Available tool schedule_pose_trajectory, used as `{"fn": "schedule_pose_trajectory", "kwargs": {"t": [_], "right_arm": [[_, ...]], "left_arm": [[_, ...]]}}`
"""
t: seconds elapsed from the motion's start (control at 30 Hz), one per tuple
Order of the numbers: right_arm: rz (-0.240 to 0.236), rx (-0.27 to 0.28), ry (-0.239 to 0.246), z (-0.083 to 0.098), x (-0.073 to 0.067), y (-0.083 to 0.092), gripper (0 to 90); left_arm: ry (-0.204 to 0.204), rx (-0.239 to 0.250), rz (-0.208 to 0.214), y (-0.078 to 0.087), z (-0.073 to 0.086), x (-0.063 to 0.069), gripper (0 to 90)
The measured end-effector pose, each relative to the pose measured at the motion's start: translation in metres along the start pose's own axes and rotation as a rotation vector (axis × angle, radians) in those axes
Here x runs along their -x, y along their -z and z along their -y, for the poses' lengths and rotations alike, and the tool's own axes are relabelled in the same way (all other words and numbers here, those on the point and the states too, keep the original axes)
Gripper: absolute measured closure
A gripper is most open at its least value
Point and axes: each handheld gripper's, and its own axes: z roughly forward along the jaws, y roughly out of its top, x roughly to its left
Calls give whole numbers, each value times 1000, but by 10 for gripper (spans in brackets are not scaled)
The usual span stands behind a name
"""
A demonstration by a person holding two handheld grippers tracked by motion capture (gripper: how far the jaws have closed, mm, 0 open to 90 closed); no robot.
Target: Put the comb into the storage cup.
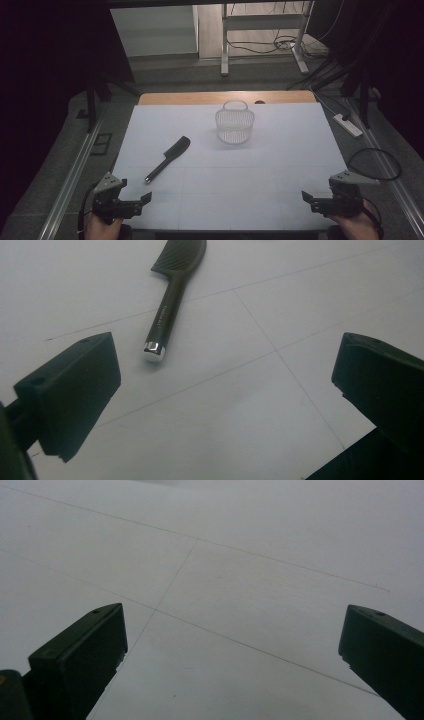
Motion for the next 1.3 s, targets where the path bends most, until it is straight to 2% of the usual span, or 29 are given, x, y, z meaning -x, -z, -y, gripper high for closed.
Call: {"fn": "schedule_pose_trajectory", "kwargs": {"t": [0.53, 0.93, 1.13, 1.3], "right_arm": [[-14, -13, 15, 1, -2, 0, 0], [-16, -22, 23, 0, -2, -1, 0], [-16, -24, 29, 0, -3, -1, 0], [-17, -25, 32, 0, -3, -1, 0]], "left_arm": [[15, -1, 9, -1, 0, -2, 3], [25, -34, 16, -4, -3, -4, 3], [10, -58, -6, -7, -7, -6, 0], [21, -70, -8, -7, -10, -11, 0]]}}
